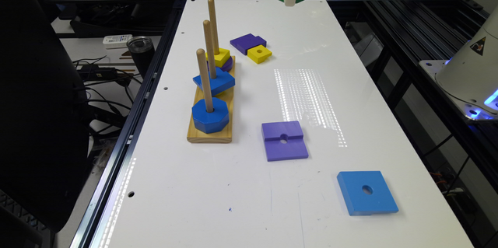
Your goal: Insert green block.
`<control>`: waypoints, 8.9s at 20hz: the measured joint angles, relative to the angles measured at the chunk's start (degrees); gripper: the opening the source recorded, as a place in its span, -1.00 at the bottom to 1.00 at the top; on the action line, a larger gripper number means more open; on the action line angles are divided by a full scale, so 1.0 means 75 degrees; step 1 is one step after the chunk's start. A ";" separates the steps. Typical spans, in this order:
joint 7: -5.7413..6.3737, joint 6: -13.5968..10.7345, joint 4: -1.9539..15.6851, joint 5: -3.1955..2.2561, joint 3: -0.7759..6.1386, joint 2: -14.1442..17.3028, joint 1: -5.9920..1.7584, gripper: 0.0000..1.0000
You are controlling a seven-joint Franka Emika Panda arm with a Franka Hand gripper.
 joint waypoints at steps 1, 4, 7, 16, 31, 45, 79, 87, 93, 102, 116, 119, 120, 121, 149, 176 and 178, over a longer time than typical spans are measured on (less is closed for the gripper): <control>0.0047 0.0019 0.0040 0.0002 0.0050 0.0045 0.0000 -1.00; 0.0203 0.0053 0.0236 0.0005 0.0211 0.0244 0.0001 -1.00; 0.0352 0.0056 0.0488 0.0005 0.0365 0.0486 0.0001 -1.00; 0.0874 0.0056 0.1374 -0.0007 0.0873 0.1327 0.0003 -1.00; 0.1594 0.0025 0.2646 -0.0219 0.1469 0.2460 0.0045 -1.00; 0.1866 -0.0010 0.3105 -0.0362 0.1640 0.2848 0.0098 -1.00; 0.1863 0.0012 0.3101 -0.0364 0.1650 0.2875 0.0077 -1.00; 0.1841 0.0045 0.3102 -0.0364 0.1650 0.2875 0.0029 -1.00; 0.1813 0.0114 0.3110 -0.0364 0.1650 0.2891 -0.0017 -1.00; 0.1813 0.0167 0.3154 -0.0364 0.1649 0.2924 -0.0020 -1.00; 0.1802 0.0331 0.3429 -0.0395 0.1640 0.3327 -0.0021 -1.00; 0.1802 0.0331 0.3430 -0.0395 0.1640 0.3327 -0.0021 -1.00; 0.1802 0.0331 0.3430 -0.0395 0.1640 0.3327 -0.0021 -1.00; 0.1802 0.0331 0.3430 -0.0395 0.1640 0.3327 -0.0021 -1.00; 0.1819 0.0057 0.4239 -0.0557 0.1709 0.3924 -0.0003 -1.00; 0.1643 0.0270 0.2886 -0.0487 0.1942 0.2896 -0.0469 -1.00; 0.1640 0.0281 0.2886 -0.0491 0.1941 0.2897 -0.0485 -1.00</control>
